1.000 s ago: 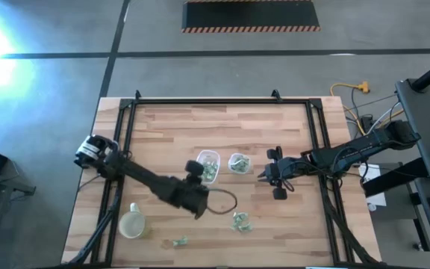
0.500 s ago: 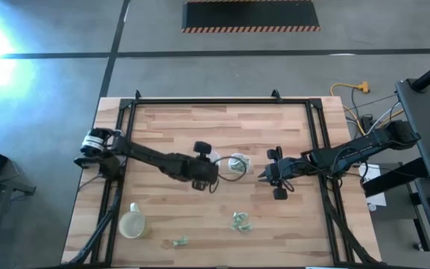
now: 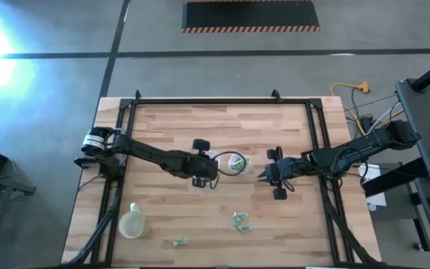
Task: Pick and place items into bin
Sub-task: Put the white stevia packet into the left transparent bin, then put the white stevia packet into the right transparent bin
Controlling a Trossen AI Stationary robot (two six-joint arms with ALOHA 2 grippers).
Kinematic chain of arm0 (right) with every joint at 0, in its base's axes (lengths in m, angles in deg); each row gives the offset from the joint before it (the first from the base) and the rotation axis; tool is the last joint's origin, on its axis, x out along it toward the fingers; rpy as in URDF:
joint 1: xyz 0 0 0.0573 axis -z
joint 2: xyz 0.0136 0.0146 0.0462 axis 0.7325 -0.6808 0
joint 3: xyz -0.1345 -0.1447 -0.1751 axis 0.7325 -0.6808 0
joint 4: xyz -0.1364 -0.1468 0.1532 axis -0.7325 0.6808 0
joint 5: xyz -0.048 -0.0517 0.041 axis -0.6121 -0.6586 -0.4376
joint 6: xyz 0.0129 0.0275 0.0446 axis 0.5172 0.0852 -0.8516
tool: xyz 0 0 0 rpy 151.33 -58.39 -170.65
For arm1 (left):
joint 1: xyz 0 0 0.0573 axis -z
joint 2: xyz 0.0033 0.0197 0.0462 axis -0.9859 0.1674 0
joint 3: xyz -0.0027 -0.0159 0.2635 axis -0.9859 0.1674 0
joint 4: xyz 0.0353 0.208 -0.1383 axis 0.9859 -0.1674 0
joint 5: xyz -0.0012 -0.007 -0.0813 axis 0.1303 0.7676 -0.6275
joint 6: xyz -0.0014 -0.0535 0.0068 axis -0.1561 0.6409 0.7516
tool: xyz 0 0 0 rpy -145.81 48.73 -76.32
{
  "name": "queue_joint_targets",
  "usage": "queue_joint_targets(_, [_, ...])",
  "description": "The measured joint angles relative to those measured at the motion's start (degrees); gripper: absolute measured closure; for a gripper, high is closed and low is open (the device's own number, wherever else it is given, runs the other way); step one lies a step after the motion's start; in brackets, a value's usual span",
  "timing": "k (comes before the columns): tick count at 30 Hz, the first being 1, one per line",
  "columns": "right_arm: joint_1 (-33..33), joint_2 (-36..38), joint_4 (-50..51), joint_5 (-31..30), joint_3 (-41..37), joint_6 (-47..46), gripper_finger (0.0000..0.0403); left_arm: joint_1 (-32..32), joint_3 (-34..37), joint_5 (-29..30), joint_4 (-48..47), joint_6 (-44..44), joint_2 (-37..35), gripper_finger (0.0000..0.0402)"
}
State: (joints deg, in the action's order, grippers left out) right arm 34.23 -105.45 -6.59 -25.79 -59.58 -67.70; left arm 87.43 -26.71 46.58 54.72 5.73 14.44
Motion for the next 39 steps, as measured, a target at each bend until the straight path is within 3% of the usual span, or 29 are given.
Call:
queue_joint_targets(14, [0.0, 0.0, -1.3, 0.4, -0.3, 0.0, 0.0351, 0.1, -0.1, 0.4, 1.3, -0.1, 0.1, 0.0297])
queue_joint_targets(22, [-0.7, 0.0, -9.1, 8.8, -1.3, 2.5, 0.0351, 4.5, -1.8, 0.1, -1.5, 2.7, -3.4, 0.0295])
queue_joint_targets(32, [-4.3, 0.0, -16.9, 12.3, -3.7, 6.3, 0.0351, 14.8, -1.2, -0.3, -1.8, 2.8, -10.3, 0.0295])
queue_joint_targets(39, [-8.3, -0.1, -18.2, 12.3, -4.6, 4.6, 0.0351, 17.5, -0.8, 0.5, -1.9, 2.8, -11.5, 0.0295])
